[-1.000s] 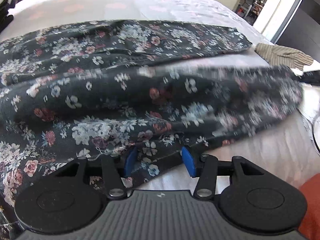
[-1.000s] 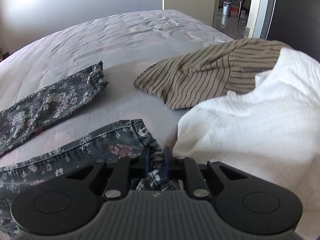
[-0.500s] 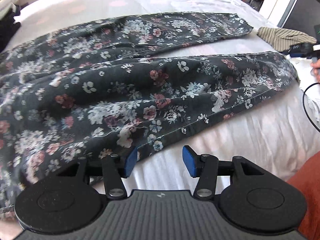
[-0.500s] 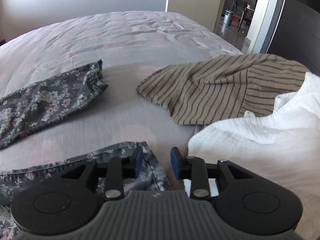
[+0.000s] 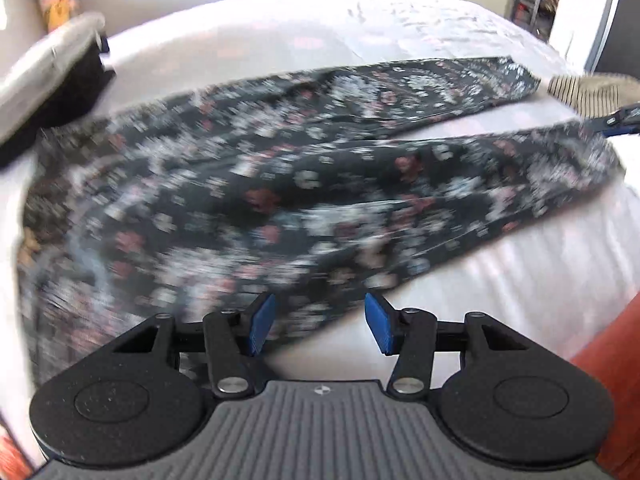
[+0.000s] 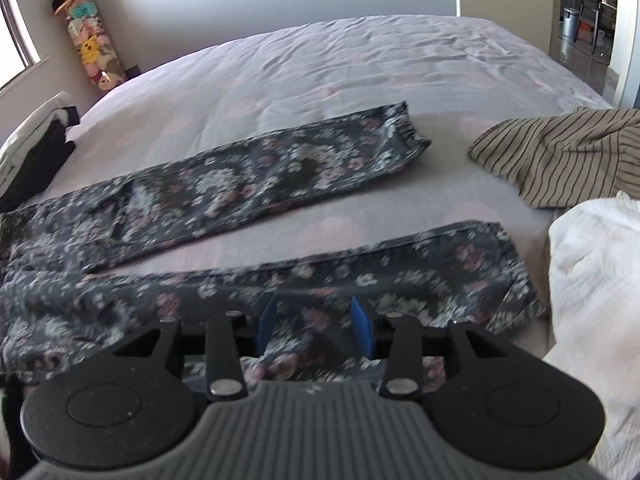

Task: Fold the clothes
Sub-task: 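Grasp the edge of the floral jeans at the waistband with the left tool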

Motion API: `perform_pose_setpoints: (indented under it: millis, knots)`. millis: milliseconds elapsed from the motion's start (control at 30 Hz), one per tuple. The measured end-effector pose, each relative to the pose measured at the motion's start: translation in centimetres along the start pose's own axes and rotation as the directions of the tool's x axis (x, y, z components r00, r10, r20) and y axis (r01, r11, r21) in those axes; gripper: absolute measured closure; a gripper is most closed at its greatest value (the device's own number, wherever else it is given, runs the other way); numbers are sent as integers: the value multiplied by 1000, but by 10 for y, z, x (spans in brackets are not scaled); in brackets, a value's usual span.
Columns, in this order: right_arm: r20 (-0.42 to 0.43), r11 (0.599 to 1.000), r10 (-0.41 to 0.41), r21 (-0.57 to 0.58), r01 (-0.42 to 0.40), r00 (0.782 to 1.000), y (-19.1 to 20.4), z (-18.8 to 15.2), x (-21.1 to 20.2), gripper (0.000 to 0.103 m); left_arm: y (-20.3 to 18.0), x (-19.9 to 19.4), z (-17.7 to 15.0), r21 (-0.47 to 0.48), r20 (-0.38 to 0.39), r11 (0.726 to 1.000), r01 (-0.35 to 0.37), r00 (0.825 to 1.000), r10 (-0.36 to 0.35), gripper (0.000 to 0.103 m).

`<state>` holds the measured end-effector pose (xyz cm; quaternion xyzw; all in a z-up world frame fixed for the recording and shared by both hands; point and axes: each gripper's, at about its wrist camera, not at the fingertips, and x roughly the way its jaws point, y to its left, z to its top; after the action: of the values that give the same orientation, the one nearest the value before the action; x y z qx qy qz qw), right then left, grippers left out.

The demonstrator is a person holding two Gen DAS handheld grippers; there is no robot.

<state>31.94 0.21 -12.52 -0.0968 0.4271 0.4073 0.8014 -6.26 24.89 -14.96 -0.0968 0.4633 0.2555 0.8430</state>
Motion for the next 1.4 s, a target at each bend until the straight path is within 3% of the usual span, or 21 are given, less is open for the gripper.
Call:
perform_pose_setpoints:
  millis: [167,267,433,567,633,700,867,933,1000,1033,1067,1100,1167,1200,1267,1300,1333,1400]
  knots:
    - [-63,999,-1,-54,-3,998,40,-21,-39,48,40,-17,-8,123,51,992,-1,999,-5,42]
    - [-82,992,-30,-128,20,996,65,-15,-47,46,60,-25,-13,242,53,970,11,998,-25,37]
    - [-70,986,-32,-165,20,997,96,-12,-37,41,75,-14,-27,486,-74,871,69,997,-38,33]
    - [-132,961,-23,-276,-15,991,110,-33,-15,41,73,0,-43,592,-162,801,92,987,6,33]
    - [-166,933,-45,-359,-18,985,110,-41,-2,41,75,8,-52,613,-204,782,107,979,26,33]
    - [-190,892,-74,-452,-20,979,110,-48,9,38,76,20,-58,624,-246,772,118,968,50,32]
    - [-180,710,-175,-705,-3,968,108,-70,30,32,75,46,-70,659,-265,749,71,954,143,34]
    - [-148,624,-242,-780,37,959,104,-78,41,32,76,52,-73,645,-259,763,49,953,159,40]
    - [-104,536,-303,-841,79,947,99,-87,51,32,77,50,-73,626,-238,780,19,956,169,54]
    - [-81,507,-323,-856,100,943,94,-89,54,32,79,47,-74,629,-217,777,-7,959,184,76]
    - [-58,477,-343,-871,121,938,89,-90,57,32,82,43,-73,632,-198,774,-30,960,199,92]
    - [-35,448,-361,-883,141,932,84,-92,60,32,86,38,-72,625,-191,780,-34,962,195,96]
    - [-13,454,-357,-876,162,934,73,-88,61,33,95,25,-68,602,-186,798,-31,966,178,98]
    - [-2,458,-355,-872,172,935,67,-86,61,34,98,19,-65,597,-183,801,-33,967,176,98]
    - [-7,465,-355,-869,170,935,63,-85,59,50,102,8,-59,591,-177,806,-36,969,173,98]
    - [-16,470,-354,-867,163,935,63,-85,56,79,101,3,-55,595,-172,803,-39,969,175,98]
    - [-25,476,-352,-866,156,935,62,-85,53,94,101,-3,-54,600,-169,799,-42,969,178,98]
    - [-44,486,-350,-863,141,936,61,-86,47,96,99,-10,-50,607,-181,794,-35,966,182,98]
